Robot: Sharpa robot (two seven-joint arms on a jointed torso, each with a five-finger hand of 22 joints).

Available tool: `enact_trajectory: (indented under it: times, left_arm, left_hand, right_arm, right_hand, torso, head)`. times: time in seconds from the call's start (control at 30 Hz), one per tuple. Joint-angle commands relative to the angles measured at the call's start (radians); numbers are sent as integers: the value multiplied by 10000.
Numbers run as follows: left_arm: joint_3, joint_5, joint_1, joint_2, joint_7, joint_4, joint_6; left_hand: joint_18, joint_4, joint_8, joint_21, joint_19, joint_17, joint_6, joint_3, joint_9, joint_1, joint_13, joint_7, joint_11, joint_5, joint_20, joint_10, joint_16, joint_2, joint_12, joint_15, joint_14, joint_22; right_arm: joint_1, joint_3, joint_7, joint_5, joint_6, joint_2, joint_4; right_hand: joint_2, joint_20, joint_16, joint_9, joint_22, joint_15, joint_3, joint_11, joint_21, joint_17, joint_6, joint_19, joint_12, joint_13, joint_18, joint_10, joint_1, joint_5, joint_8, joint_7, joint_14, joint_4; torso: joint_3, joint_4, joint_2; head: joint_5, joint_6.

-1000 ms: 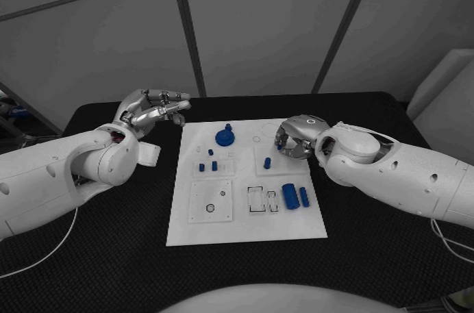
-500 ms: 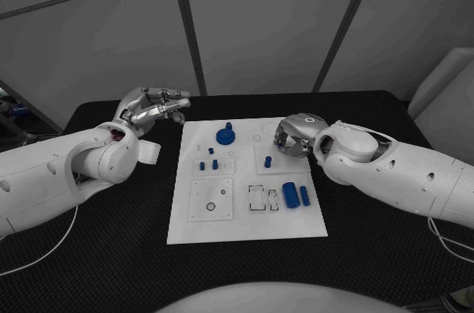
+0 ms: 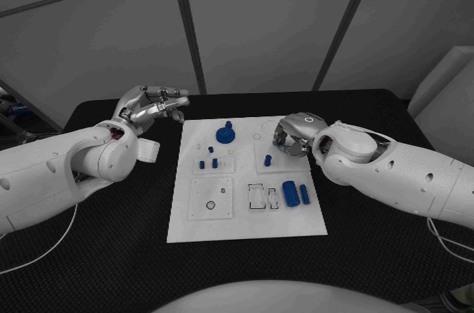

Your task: Assemble the parts on the task board

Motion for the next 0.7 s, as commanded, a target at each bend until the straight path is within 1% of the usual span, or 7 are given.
enact_trajectory:
  times: [0.03, 0.37, 0.7]
  left_arm:
    - [12, 45, 13, 15, 41, -18, 69]
    - [12, 45, 13, 16, -14, -94, 79]
    - [12, 45, 13, 17, -58, -181, 84]
  left_hand:
    - [-93, -22, -54, -45, -58, -15, -18, -32, -10, 37, 11, 48, 58, -28, 0, -33, -45, 67, 32, 21, -79, -12]
    - [-95, -43, -78, -63, -56, -36, -54, -42, -13, 57, 7, 69, 76, -29, 4, -71, -70, 70, 28, 31, -82, -24]
    - [-100, -55, -117, -89, -57, -61, -119, -66, -18, 56, 0, 97, 105, -30, 14, -138, -99, 67, 17, 53, -89, -39]
  right_arm:
    - [-25, -23, -107, -110, -425, -19, 93]
    - [-30, -13, -147, -123, -1015, -227, 450]
    - [-26, 3, -139, -12, -1258, -593, 1073]
  right_hand:
    - [88, 3, 40, -17, 21, -95, 7, -137, 65, 177, 13, 50, -30, 14, -202, 213, 65, 18, -47, 17, 544, -78]
    - [60, 3, 43, -15, 50, -90, 29, -127, 96, 177, 9, 45, -60, 18, -206, 216, 26, 6, -70, 29, 543, -134]
    - [44, 7, 47, -16, 70, -82, 55, -116, 119, 180, -5, 35, -98, 19, -208, 203, -10, 4, -100, 39, 544, -181]
  torso:
    - [2, -5, -4]
    - [-4, -2, -5]
    - [-4, -7, -8]
  head:
    - [-1, -6]
    - [-5, -18]
    - [-9, -10]
